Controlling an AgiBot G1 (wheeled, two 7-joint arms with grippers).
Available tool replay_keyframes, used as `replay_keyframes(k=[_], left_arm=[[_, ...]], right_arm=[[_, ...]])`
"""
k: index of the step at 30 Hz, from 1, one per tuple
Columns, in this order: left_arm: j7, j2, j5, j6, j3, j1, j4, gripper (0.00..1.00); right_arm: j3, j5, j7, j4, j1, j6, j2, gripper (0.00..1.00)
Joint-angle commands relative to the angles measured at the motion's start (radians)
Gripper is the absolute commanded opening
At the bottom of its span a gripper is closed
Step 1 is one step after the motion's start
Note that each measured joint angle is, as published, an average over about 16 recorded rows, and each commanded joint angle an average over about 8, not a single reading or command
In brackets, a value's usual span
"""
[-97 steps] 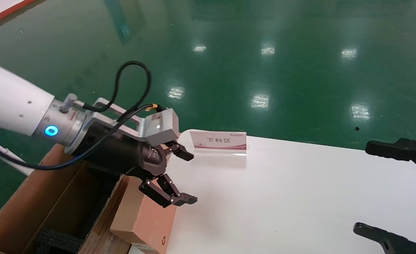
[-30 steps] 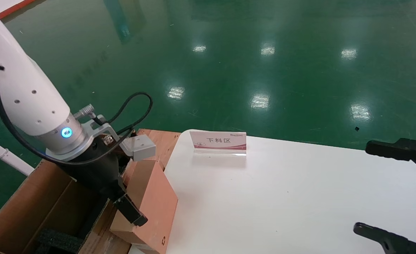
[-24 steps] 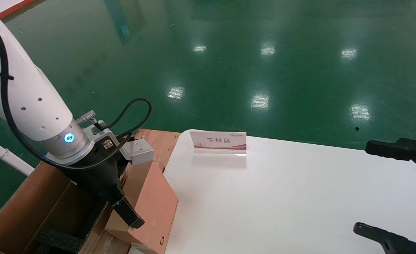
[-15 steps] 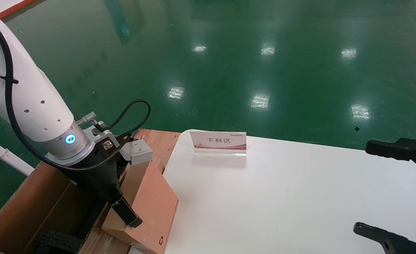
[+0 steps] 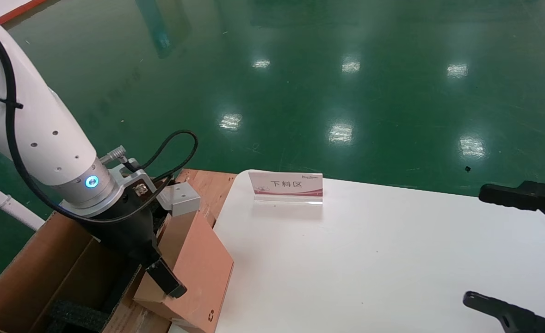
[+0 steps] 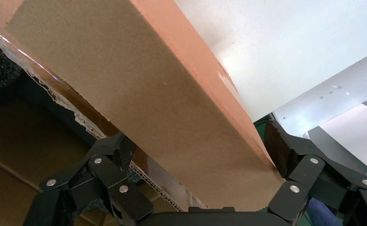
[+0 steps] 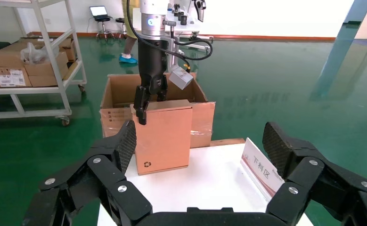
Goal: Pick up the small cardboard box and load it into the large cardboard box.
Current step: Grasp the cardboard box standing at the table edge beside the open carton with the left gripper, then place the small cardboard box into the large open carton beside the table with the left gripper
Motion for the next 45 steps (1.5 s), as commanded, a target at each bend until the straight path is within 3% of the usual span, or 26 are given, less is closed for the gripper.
replay_keyframes(k=[1, 32, 37, 45], left_arm=[[0.000, 0.000, 0.000, 0.000, 0.000, 0.000, 0.000, 0.00], [0.012, 0.005, -0.005, 0.007, -0.008, -0.010, 0.013, 0.00], [0.039, -0.004, -0.017, 0.020, -0.036, -0.068, 0.022, 0.00], [0.079, -0.056, -0.029, 0.061, -0.113, -0.250, 0.024, 0.00]], right_arm=[[0.000, 0.000, 0.000, 0.000, 0.000, 0.000, 0.000, 0.00], [0.000, 0.000, 0.000, 0.000, 0.000, 0.000, 0.000, 0.00], [-0.001, 0.000, 0.000, -0.001, 0.000, 0.000, 0.000, 0.00], [-0.001, 0.000, -0.001, -0.001, 0.001, 0.000, 0.000, 0.00]])
